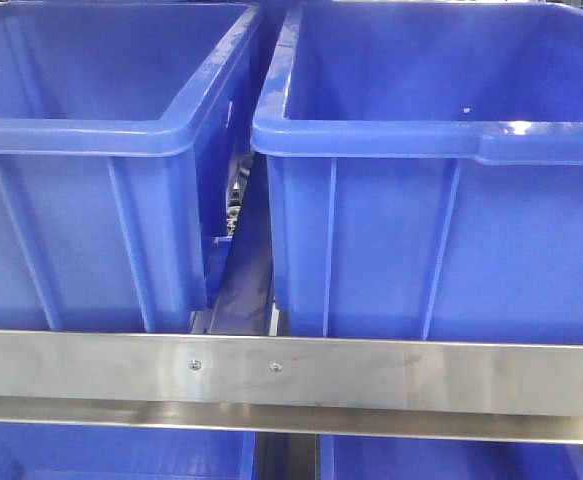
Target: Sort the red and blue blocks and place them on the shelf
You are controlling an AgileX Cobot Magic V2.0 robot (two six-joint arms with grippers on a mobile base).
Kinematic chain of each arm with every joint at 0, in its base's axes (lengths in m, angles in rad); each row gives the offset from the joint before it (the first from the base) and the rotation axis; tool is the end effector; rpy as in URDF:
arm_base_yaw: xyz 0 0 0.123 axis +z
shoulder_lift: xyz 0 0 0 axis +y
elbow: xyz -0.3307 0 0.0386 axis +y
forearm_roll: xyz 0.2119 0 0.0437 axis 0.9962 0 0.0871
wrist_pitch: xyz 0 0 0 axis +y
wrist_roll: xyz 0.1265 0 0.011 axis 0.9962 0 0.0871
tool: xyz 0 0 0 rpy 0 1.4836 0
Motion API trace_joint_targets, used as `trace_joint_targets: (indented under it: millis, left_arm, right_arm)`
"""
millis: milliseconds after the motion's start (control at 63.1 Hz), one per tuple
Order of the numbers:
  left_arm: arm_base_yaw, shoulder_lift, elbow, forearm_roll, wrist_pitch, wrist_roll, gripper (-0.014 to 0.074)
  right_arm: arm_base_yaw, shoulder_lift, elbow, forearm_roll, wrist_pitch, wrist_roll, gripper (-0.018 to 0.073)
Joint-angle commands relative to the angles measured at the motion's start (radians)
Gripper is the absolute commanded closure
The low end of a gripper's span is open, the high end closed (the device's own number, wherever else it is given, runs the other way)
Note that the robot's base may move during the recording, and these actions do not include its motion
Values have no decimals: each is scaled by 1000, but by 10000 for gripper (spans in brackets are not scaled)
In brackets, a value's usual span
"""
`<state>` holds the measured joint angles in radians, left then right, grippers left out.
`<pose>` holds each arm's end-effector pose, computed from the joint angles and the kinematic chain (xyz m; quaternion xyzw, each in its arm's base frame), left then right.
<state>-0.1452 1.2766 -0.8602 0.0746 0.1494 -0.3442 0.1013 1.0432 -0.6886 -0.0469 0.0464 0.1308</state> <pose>0.2626 -0.0370 0.3465 -0.0563 0.8526 -0.1026 0.5093 0.2005 0.0201 0.3563 -0.0064 0.8089 0.0535 0.5855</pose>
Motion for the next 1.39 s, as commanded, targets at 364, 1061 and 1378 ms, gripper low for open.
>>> trace_joint_targets:
  millis: [364,1061,1378]
  left_arm:
    - [-5,-111,-37,2,-3,-4,455]
    - [-5,-497,261,46,-30,-4,455]
    - [-5,-656,392,46,-4,-4,456]
  right_arm:
    - [2,-17,-41,-11,-83,-2,503]
    - [2,-355,162,-11,-26,-2,503]
    - [2,-474,236,-11,18,-2,503]
